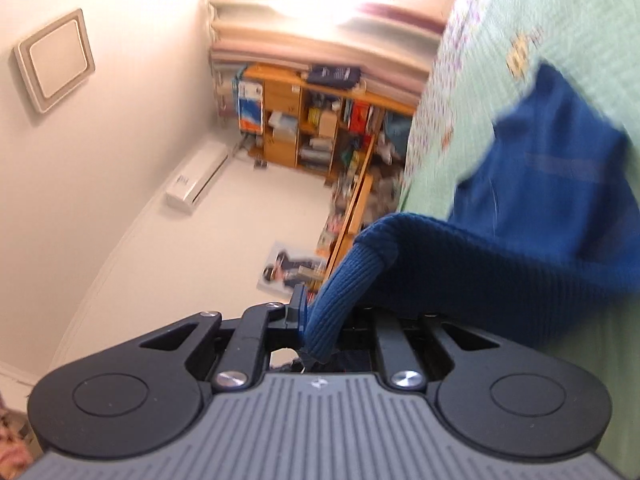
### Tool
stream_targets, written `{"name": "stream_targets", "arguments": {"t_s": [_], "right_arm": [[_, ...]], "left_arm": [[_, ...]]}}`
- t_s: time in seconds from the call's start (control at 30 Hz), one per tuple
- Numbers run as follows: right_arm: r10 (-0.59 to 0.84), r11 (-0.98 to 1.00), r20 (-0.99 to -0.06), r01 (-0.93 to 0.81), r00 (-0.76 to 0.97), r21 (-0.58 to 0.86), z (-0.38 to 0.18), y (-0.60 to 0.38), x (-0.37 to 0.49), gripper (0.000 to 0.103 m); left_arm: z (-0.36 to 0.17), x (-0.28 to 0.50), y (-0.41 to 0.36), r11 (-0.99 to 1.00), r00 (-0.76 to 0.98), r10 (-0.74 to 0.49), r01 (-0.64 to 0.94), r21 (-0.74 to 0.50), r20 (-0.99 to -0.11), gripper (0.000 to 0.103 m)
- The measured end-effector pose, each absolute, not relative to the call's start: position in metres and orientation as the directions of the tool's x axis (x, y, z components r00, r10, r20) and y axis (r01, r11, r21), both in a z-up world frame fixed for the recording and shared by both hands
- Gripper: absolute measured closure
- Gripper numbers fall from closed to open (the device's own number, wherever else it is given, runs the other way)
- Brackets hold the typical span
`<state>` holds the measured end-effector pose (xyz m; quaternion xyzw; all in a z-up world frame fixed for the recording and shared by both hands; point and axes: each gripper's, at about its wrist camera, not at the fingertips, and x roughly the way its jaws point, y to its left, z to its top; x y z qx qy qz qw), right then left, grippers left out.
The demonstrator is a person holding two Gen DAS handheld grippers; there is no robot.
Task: Fold clothes
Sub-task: 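Grasp the sweater hem with both grippers side by side, then lift the hem with both grippers and fold it toward the collar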
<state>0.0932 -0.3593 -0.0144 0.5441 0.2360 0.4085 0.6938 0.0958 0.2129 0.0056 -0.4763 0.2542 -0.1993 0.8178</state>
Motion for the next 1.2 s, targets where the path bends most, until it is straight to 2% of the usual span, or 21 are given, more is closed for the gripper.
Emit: {"name": "stream_targets", "arguments": {"t_s": [0.07, 0.17, 0.27, 0.33, 0.37, 0.53, 0.57, 0.6, 0.63, 0.67, 0.7, 0.73, 0.83, 0.9, 1.03, 1.1, 1.17, 1.2], "right_arm": [[0.794, 0.094, 0.104, -0.290, 0.599, 0.952, -0.018, -0.354, 0.137, 0.089], [0.747, 0.146, 0.035, -0.215, 0.664, 0.966, -0.038, -0.343, 0.206, 0.089], [0.707, 0.219, -0.078, -0.113, 0.703, 0.969, -0.067, -0.332, 0.262, 0.089], [0.657, 0.296, -0.210, 0.008, 0.724, 0.955, -0.093, -0.324, 0.289, 0.089], [0.649, 0.313, -0.241, 0.035, 0.721, 0.949, -0.104, -0.322, 0.296, 0.089], [0.662, 0.234, -0.193, 0.045, 0.724, 0.971, -0.116, -0.323, 0.296, 0.085], [0.663, 0.170, -0.150, 0.048, 0.734, 0.984, -0.120, -0.327, 0.294, 0.079], [0.660, 0.103, -0.106, 0.049, 0.743, 0.993, -0.123, -0.331, 0.292, 0.066], [0.648, -0.004, -0.033, 0.047, 0.761, 0.999, -0.126, -0.337, 0.287, 0.054], [0.632, -0.102, 0.040, 0.031, 0.774, 0.994, -0.127, -0.341, 0.288, 0.028], [0.618, -0.151, 0.088, 0.008, 0.781, 0.988, -0.123, -0.345, 0.287, 0.010], [0.602, -0.197, 0.133, -0.016, 0.788, 0.980, -0.119, -0.349, 0.286, 0.007], [0.562, -0.119, 0.116, -0.060, 0.819, 0.991, -0.096, -0.360, 0.274, 0.007], [0.563, -0.138, 0.148, -0.084, 0.813, 0.987, -0.089, -0.364, 0.268, 0.007], [0.732, 0.204, 0.038, -0.273, 0.680, 0.940, -0.033, -0.325, 0.242, 0.007], [0.807, 0.248, -0.002, -0.336, 0.591, 0.909, -0.029, -0.298, 0.222, 0.007], [0.802, 0.294, -0.101, -0.242, 0.589, 0.925, -0.054, -0.292, 0.207, 0.007], [0.783, 0.303, -0.139, -0.176, 0.607, 0.937, -0.075, -0.301, 0.203, 0.015]], "left_arm": [[0.002, 0.141, 0.209, 0.486, 0.796, -0.545, 0.044, -0.873, -0.263, 0.091], [-0.018, 0.211, 0.204, 0.521, 0.796, -0.494, -0.050, -0.852, -0.349, 0.091], [-0.048, 0.271, 0.199, 0.592, 0.780, -0.422, -0.148, -0.792, -0.461, 0.091], [-0.072, 0.299, 0.195, 0.625, 0.750, -0.404, -0.192, -0.757, -0.524, 0.089], [-0.079, 0.306, 0.195, 0.632, 0.745, -0.398, -0.200, -0.749, -0.535, 0.084], [-0.091, 0.309, 0.208, 0.584, 0.776, -0.398, -0.197, -0.787, -0.489, 0.075], [-0.091, 0.308, 0.212, 0.562, 0.785, -0.402, -0.195, -0.804, -0.472, 0.070], [-0.089, 0.305, 0.217, 0.549, 0.798, -0.396, -0.191, -0.814, -0.455, 0.066], [-0.083, 0.302, 0.220, 0.544, 0.812, -0.385, -0.185, -0.819, -0.439, 0.055], [-0.076, 0.299, 0.224, 0.544, 0.826, -0.368, -0.180, -0.820, -0.426, 0.043], [-0.066, 0.294, 0.229, 0.546, 0.841, -0.346, -0.179, -0.818, -0.415, 0.038], [-0.056, 0.290, 0.233, 0.549, 0.856, -0.324, -0.177, -0.817, -0.403, 0.031], [-0.029, 0.273, 0.249, 0.532, 0.896, -0.238, -0.204, -0.822, -0.376, 0.009], [-0.025, 0.261, 0.232, 0.593, 0.875, -0.265, -0.184, -0.784, -0.406, 0.009], [-0.024, 0.238, 0.183, 0.735, 0.796, -0.345, -0.101, -0.671, -0.498, 0.009], [-0.024, 0.227, 0.158, 0.792, 0.750, -0.374, -0.048, -0.609, -0.546, 0.009], [-0.048, 0.213, 0.154, 0.826, 0.745, -0.336, -0.060, -0.560, -0.576, 0.013], [-0.062, 0.206, 0.155, 0.840, 0.747, -0.309, -0.075, -0.537, -0.588, 0.017]]}}
